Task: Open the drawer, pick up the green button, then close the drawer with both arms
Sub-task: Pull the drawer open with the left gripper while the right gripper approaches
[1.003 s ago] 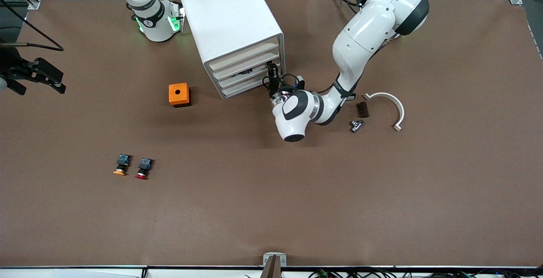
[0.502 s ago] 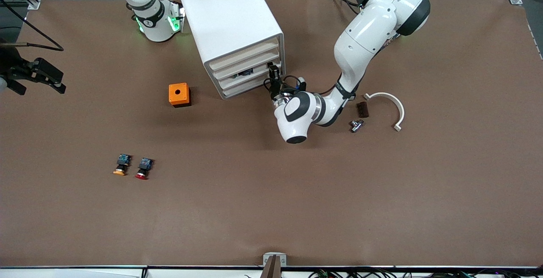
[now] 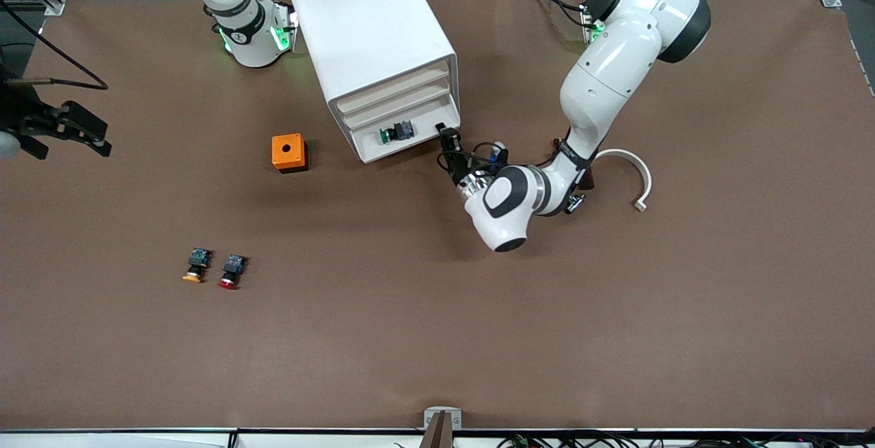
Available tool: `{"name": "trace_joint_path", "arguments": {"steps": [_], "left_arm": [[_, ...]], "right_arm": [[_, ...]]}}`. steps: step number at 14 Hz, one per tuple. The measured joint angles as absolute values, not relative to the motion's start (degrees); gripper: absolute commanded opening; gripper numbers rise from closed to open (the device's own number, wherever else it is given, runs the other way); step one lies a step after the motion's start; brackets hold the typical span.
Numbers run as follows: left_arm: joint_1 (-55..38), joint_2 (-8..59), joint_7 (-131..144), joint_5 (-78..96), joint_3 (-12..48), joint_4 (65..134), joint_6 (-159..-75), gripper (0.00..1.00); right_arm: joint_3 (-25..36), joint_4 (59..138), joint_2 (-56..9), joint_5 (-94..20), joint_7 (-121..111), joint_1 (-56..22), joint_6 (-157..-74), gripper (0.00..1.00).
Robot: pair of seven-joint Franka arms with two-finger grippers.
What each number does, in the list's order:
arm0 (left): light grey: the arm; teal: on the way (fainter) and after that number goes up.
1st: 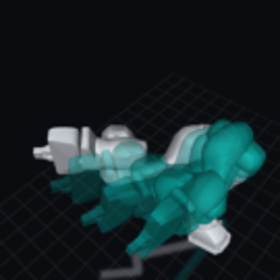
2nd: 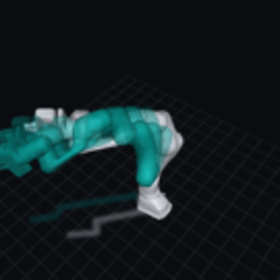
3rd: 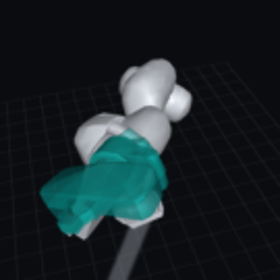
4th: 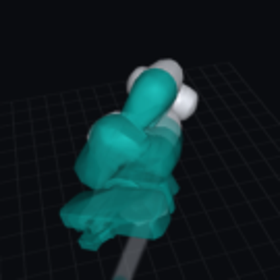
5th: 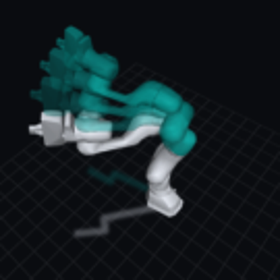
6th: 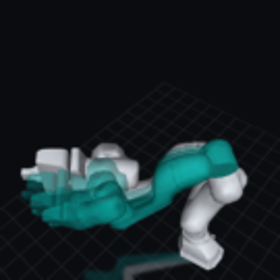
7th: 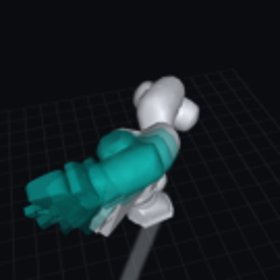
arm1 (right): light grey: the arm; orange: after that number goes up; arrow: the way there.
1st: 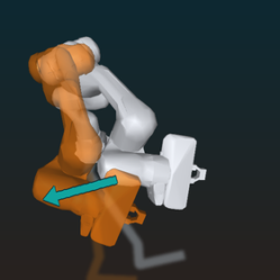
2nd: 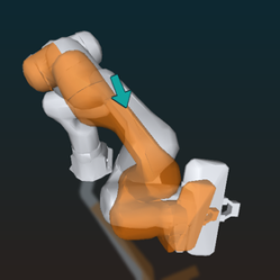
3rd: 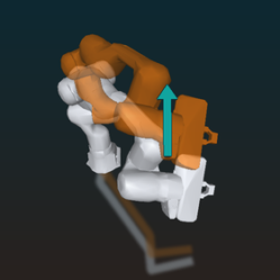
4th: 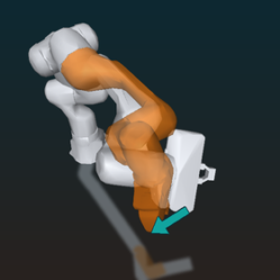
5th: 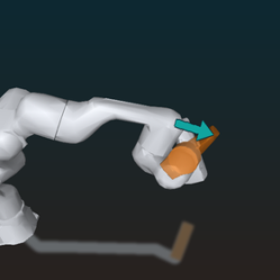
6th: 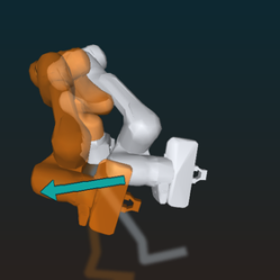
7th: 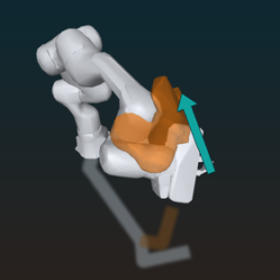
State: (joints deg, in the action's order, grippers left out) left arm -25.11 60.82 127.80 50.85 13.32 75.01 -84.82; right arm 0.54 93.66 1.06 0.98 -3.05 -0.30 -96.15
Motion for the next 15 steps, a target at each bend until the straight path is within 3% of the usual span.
{"name": "trace_joint_path", "arguments": {"steps": [5, 8, 9, 13, 15], "left_arm": [[-21.3, 60.9, 127.8, 52.9, 13.2, 74.8, -87.1, 0.21], [-20.3, 60.9, 127.7, 53.6, 13.2, 74.6, -87.4, 0.46], [-20.2, 60.9, 127.7, 53.8, 13.2, 74.5, -87.5, 0.49], [-21.1, 60.9, 127.7, 53.8, 13.8, 74.4, -87.5, 0.47], [-22.7, 60.9, 127.7, 53.8, 13.9, 74.4, -87.4, 0.38]], "right_arm": [[0.2, 93.5, -3.6, -2.4, -0.7, -1.5, -97.0, 1.00], [0.2, 93.3, -6.3, -4.7, 8.0, -1.7, -99.1, 1.00], [0.2, 93.2, -7.0, -4.8, 11.7, -2.1, -99.5, 1.00], [0.1, 93.6, -9.8, -4.7, 25.0, -6.9, -99.1, 1.00], [0.0, 94.1, -11.0, -4.7, 32.4, -8.4, -98.7, 1.00]]}}
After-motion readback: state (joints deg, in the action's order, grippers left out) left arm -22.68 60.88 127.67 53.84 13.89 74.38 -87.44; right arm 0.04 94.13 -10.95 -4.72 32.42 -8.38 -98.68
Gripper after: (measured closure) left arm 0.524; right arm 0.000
